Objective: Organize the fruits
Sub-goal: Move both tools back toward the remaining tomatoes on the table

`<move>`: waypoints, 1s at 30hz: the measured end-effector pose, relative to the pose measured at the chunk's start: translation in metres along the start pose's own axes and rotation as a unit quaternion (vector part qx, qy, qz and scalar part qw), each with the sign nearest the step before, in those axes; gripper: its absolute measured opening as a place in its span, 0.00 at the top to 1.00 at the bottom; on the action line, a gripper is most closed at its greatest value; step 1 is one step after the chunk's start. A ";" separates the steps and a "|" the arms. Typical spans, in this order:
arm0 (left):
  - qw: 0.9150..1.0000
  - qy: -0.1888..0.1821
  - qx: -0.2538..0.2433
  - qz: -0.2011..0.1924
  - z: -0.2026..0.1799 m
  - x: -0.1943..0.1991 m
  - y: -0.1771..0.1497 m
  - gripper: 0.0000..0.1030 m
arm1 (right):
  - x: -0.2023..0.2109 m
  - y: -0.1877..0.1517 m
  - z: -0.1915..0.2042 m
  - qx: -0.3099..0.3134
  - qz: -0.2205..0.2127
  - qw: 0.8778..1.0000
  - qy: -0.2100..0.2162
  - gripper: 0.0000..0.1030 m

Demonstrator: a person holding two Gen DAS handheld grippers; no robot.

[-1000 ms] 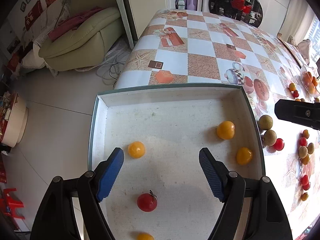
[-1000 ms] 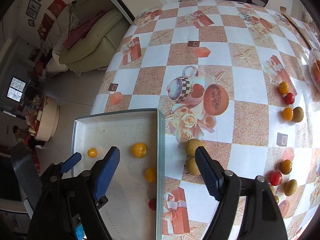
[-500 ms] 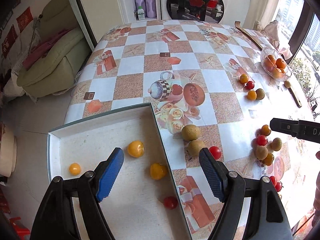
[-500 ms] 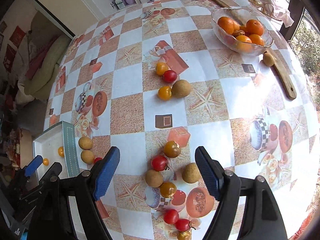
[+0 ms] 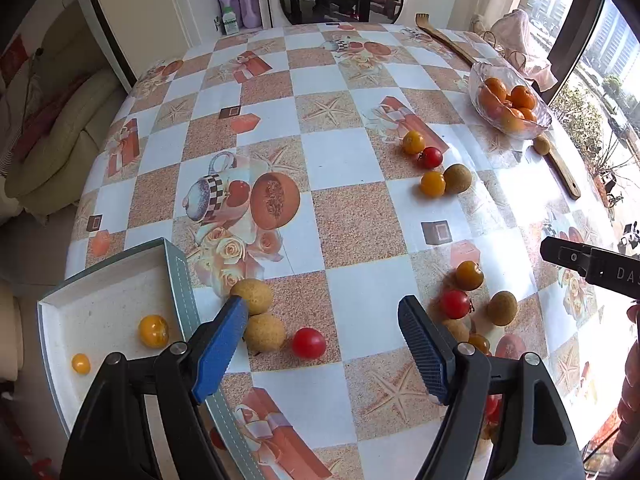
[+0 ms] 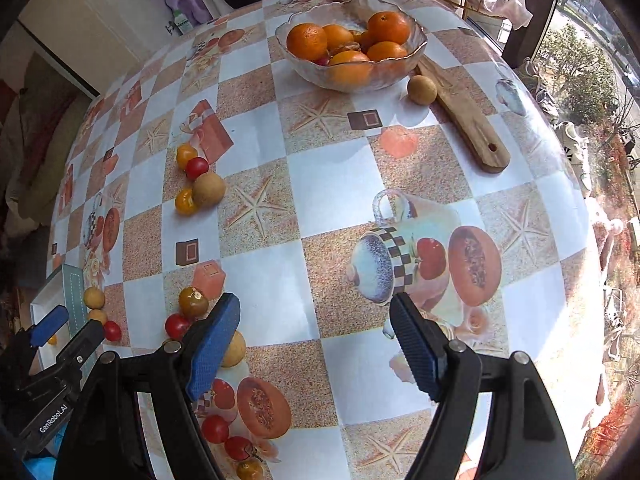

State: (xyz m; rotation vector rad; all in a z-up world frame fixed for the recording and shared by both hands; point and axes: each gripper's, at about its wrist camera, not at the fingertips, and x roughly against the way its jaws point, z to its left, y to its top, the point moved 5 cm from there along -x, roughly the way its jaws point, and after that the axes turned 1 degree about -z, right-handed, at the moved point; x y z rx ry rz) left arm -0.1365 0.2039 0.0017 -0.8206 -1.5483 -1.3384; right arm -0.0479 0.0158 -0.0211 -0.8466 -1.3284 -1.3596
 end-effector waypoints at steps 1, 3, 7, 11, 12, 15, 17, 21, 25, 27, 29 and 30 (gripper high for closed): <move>1.000 -0.001 -0.001 0.000 -0.005 -0.003 0.005 0.23 | 0.000 0.006 -0.006 -0.001 -0.006 1.000 -0.004 0.28; 1.000 -0.003 -0.004 -0.002 -0.014 -0.011 0.016 0.23 | 0.000 0.018 -0.017 -0.001 -0.016 1.000 -0.012 0.37; 1.000 -0.013 -0.007 -0.006 -0.031 -0.026 0.036 0.23 | -0.007 0.044 -0.040 -0.013 -0.031 0.999 -0.026 0.44; 1.000 -0.018 -0.010 -0.002 -0.044 -0.044 0.049 0.23 | -0.016 0.069 -0.056 -0.012 -0.042 0.998 -0.038 0.46; 1.000 -0.018 -0.010 -0.001 -0.047 -0.049 0.051 0.24 | -0.017 0.076 -0.058 -0.008 -0.048 0.998 -0.039 0.46; 1.000 -0.021 -0.011 0.003 -0.053 -0.059 0.055 0.24 | -0.021 0.095 -0.062 0.012 -0.059 0.997 -0.050 0.46; 1.000 -0.026 -0.010 0.003 -0.057 -0.062 0.058 0.24 | -0.026 0.104 -0.063 0.026 -0.061 0.996 -0.059 0.46; 0.999 -0.031 -0.012 0.001 -0.063 -0.067 0.062 0.24 | -0.034 0.117 -0.064 0.059 -0.070 0.993 -0.070 0.46; 0.999 -0.031 -0.019 0.005 -0.068 -0.074 0.065 0.24 | -0.040 0.126 -0.055 0.102 -0.080 0.988 -0.080 0.46; 0.999 -0.027 -0.028 0.003 -0.071 -0.075 0.066 0.24 | -0.043 0.128 -0.051 0.119 -0.081 0.986 -0.090 0.46; 0.999 -0.027 -0.035 0.002 -0.074 -0.076 0.067 0.24 | -0.044 0.127 -0.049 0.135 -0.086 0.982 -0.097 0.48; 0.999 -0.027 -0.039 0.001 -0.075 -0.076 0.068 0.24 | -0.044 0.126 -0.048 0.140 -0.087 0.981 -0.097 0.50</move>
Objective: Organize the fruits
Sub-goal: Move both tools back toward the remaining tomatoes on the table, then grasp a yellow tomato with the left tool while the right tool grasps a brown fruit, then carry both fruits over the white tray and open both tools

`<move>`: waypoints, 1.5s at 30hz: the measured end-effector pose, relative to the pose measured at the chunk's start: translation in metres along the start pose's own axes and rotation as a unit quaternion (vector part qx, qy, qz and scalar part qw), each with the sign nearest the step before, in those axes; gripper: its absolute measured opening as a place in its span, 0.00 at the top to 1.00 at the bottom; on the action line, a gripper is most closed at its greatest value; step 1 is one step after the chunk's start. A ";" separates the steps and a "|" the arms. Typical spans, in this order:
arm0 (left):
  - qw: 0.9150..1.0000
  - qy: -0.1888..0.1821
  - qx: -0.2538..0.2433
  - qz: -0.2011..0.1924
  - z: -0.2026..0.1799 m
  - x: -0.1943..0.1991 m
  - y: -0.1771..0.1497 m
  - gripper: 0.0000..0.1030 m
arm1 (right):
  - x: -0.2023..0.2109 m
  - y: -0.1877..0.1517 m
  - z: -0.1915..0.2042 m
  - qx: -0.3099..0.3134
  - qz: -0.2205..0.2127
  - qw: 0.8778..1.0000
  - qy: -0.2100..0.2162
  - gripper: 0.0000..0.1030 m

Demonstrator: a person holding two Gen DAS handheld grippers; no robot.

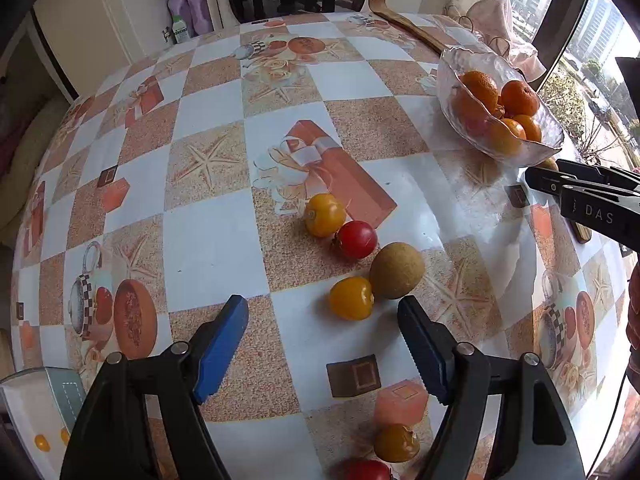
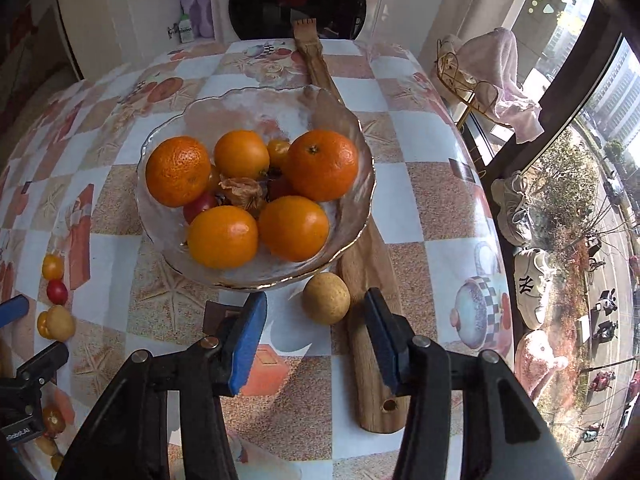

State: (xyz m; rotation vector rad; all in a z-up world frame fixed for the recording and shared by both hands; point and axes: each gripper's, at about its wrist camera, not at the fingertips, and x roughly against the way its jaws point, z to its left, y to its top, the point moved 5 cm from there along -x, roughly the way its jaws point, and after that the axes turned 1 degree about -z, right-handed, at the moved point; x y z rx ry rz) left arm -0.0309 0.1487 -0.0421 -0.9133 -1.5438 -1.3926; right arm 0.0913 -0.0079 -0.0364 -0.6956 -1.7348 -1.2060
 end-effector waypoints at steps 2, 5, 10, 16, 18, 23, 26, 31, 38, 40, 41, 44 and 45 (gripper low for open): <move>1.000 0.001 -0.006 -0.003 -0.003 -0.001 0.001 0.24 | 0.000 0.000 0.000 0.005 -0.002 1.000 -0.005 0.58; 1.000 -0.001 -0.011 -0.007 -0.007 0.000 0.003 0.31 | 0.002 0.001 -0.003 -0.002 -0.005 1.000 -0.001 0.74; 1.000 -0.008 -0.023 -0.012 -0.015 0.004 0.003 0.61 | 0.008 -0.006 -0.008 -0.041 0.008 0.998 0.035 0.74; 0.999 -0.033 -0.014 -0.006 -0.017 0.007 0.003 0.79 | 0.024 -0.032 -0.005 -0.076 0.030 0.994 0.074 0.74; 0.999 -0.041 -0.005 -0.005 -0.016 0.009 0.001 0.79 | 0.029 -0.041 -0.001 -0.083 0.037 0.992 0.086 0.74; 0.998 -0.054 0.016 -0.007 -0.011 0.020 -0.005 0.79 | 0.041 -0.064 0.009 -0.094 0.057 0.988 0.110 0.74; 0.998 -0.056 0.021 -0.012 -0.009 0.030 -0.011 0.79 | 0.048 -0.076 0.015 -0.103 0.067 0.985 0.119 0.74; 0.997 -0.061 0.030 -0.021 0.000 0.050 -0.022 0.79 | 0.059 -0.088 0.027 -0.108 0.074 0.984 0.124 0.74; 0.997 -0.058 0.047 -0.026 0.025 0.075 -0.049 0.79 | 0.076 -0.095 0.051 -0.105 0.077 0.983 0.133 0.74; 0.997 -0.055 0.056 -0.028 0.036 0.083 -0.058 0.79 | 0.082 -0.097 0.063 -0.098 0.076 0.983 0.138 0.74; 0.996 -0.053 0.062 -0.029 0.042 0.087 -0.062 0.79 | 0.084 -0.097 0.069 -0.095 0.076 0.983 0.140 0.74; 0.995 -0.046 0.079 -0.033 0.063 0.098 -0.078 0.79 | 0.092 -0.098 0.094 -0.078 0.075 0.983 0.150 0.74; 0.995 -0.042 0.086 -0.034 0.070 0.101 -0.083 0.79 | 0.094 -0.099 0.103 -0.072 0.076 0.983 0.153 0.74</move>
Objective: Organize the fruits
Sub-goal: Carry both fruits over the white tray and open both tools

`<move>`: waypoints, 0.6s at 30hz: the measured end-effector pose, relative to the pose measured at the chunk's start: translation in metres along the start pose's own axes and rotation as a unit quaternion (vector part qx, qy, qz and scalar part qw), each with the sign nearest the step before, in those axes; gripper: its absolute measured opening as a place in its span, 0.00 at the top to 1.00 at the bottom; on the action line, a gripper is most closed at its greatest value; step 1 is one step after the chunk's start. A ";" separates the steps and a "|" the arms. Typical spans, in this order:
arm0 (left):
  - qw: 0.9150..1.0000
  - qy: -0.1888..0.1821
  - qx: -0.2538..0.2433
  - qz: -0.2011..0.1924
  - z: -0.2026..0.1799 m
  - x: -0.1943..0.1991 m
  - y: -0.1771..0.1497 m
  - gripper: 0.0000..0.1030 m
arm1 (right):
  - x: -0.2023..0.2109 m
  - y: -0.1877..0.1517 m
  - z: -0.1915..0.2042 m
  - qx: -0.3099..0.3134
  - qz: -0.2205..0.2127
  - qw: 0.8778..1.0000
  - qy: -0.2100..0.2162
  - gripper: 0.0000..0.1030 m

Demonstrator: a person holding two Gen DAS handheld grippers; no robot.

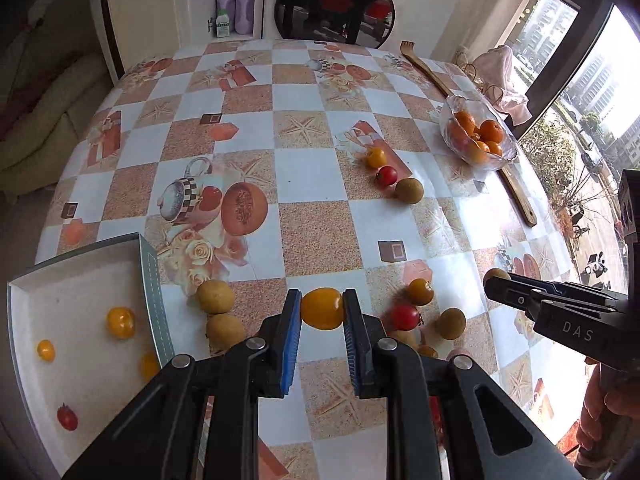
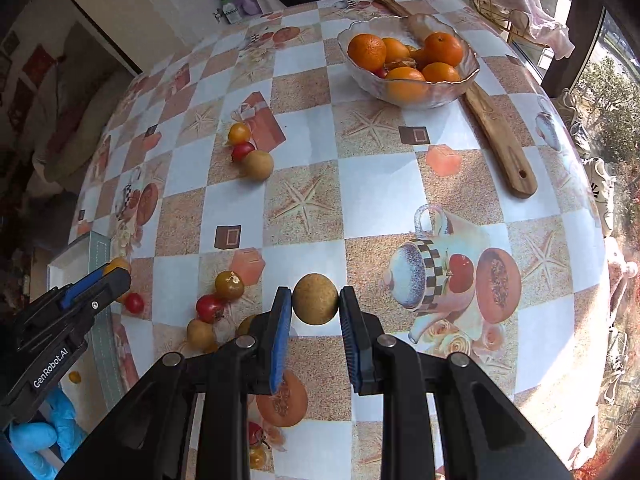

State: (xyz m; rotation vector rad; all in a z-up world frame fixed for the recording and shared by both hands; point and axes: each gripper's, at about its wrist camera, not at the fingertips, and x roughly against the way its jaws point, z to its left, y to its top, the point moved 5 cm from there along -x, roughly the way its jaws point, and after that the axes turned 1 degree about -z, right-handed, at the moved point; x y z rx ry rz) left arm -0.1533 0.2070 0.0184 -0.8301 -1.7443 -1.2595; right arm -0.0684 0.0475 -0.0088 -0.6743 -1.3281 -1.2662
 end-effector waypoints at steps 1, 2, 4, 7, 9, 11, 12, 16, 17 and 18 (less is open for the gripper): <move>1.000 0.004 0.006 -0.002 0.008 0.004 -0.004 0.79 | -0.001 -0.001 0.009 0.006 0.002 1.000 0.003 0.74; 1.000 0.008 0.013 -0.003 0.017 0.008 -0.007 0.79 | -0.003 -0.003 0.019 0.013 0.005 1.000 0.007 0.74; 0.999 0.019 0.027 -0.007 0.037 0.018 -0.016 0.79 | -0.005 -0.006 0.040 0.029 0.010 0.999 0.014 0.74; 0.998 0.040 0.045 -0.010 0.066 0.031 -0.030 0.79 | -0.009 -0.011 0.075 0.056 0.018 0.998 0.029 0.74; 0.997 0.055 0.058 -0.011 0.084 0.040 -0.041 0.79 | -0.011 -0.015 0.099 0.075 0.022 0.996 0.039 0.74; 0.995 0.069 0.070 -0.010 0.104 0.048 -0.053 0.79 | -0.013 -0.018 0.124 0.092 0.027 0.994 0.051 0.74; 0.994 0.075 0.078 -0.008 0.113 0.051 -0.060 0.79 | -0.015 -0.020 0.137 0.101 0.029 0.993 0.057 0.74; 0.989 0.100 0.104 0.000 0.146 0.059 -0.086 0.79 | -0.020 -0.028 0.184 0.132 0.040 0.987 0.081 0.74; 0.988 0.106 0.112 0.003 0.154 0.061 -0.092 0.79 | -0.021 -0.029 0.196 0.139 0.043 0.986 0.086 0.74; 0.987 0.111 0.120 0.003 0.162 0.063 -0.098 0.79 | -0.023 -0.031 0.207 0.147 0.046 0.984 0.091 0.74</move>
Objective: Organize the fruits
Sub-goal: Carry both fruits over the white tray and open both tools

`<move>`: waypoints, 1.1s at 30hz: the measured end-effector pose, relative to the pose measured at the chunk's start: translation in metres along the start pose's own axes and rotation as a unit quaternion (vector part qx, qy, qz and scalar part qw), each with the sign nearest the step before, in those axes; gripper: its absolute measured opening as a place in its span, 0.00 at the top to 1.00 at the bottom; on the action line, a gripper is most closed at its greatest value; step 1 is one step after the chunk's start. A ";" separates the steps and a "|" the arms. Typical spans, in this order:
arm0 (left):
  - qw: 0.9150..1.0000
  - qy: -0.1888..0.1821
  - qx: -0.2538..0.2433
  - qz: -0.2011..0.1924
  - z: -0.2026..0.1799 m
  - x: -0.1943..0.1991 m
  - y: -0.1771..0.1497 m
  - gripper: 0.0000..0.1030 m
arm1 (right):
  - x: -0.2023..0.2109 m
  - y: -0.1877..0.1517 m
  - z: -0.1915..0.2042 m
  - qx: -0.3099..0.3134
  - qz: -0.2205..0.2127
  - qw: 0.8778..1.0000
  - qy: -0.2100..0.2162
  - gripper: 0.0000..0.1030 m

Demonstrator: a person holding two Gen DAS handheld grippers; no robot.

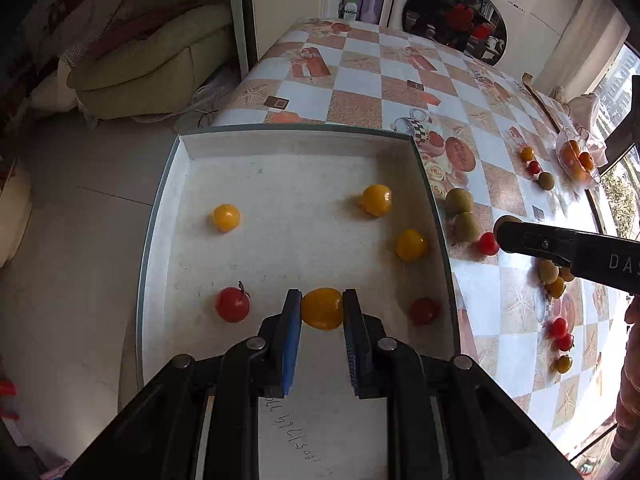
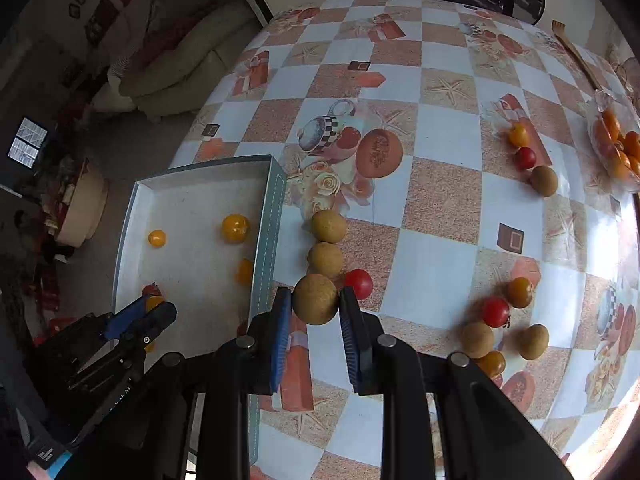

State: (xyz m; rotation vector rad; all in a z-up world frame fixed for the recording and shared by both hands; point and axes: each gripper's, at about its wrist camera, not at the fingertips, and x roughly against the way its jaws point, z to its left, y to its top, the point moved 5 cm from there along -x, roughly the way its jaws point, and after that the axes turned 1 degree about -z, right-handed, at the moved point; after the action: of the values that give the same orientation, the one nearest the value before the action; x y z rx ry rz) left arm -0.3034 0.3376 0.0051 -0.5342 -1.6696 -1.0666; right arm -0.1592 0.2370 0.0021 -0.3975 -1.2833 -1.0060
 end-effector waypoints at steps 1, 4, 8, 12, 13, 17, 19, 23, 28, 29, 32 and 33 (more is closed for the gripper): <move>1.000 0.007 0.010 0.000 0.010 0.000 -0.003 0.79 | -0.004 0.001 0.010 0.008 0.004 1.000 0.005 0.74; 0.999 0.025 0.038 -0.006 0.036 0.002 -0.005 0.79 | -0.017 0.004 0.036 0.029 0.013 0.999 0.013 0.74; 0.997 0.039 0.063 -0.007 0.061 0.002 -0.010 0.79 | -0.033 0.005 0.062 0.050 0.028 0.998 0.019 0.74; 0.996 0.055 0.072 0.003 0.073 -0.007 -0.015 0.79 | -0.049 0.005 0.081 0.067 0.042 0.997 0.018 0.74; 0.996 0.055 0.075 0.007 0.075 -0.009 -0.017 0.79 | -0.053 0.004 0.084 0.071 0.045 0.996 0.016 0.74; 0.995 0.057 0.076 0.023 0.078 -0.018 -0.024 0.79 | -0.066 0.000 0.091 0.082 0.059 0.995 0.007 0.74; 0.995 0.058 0.070 0.030 0.076 -0.021 -0.027 0.79 | -0.070 -0.002 0.094 0.089 0.064 0.994 0.000 0.74; 0.996 0.065 0.059 0.029 0.073 -0.023 -0.029 0.79 | -0.079 -0.007 0.096 0.097 0.074 0.992 -0.009 0.74; 0.996 0.066 0.050 0.030 0.071 -0.022 -0.029 0.78 | -0.085 -0.008 0.098 0.098 0.081 0.992 -0.007 0.73; 0.996 0.066 0.048 0.031 0.071 -0.022 -0.029 0.78 | -0.087 -0.008 0.097 0.096 0.084 0.992 -0.008 0.73; 0.996 0.068 0.041 0.033 0.069 -0.023 -0.028 0.78 | -0.086 -0.008 0.096 0.092 0.083 0.992 -0.005 0.67; 0.996 0.068 0.039 0.034 0.068 -0.024 -0.028 0.77 | -0.086 -0.005 0.095 0.090 0.081 0.993 -0.003 0.57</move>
State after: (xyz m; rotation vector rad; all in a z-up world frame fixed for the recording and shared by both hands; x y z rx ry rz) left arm -0.3524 0.3848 -0.0324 -0.4547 -1.5565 -0.9634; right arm -0.2169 0.3388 -0.0504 -0.3594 -1.3125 -0.7480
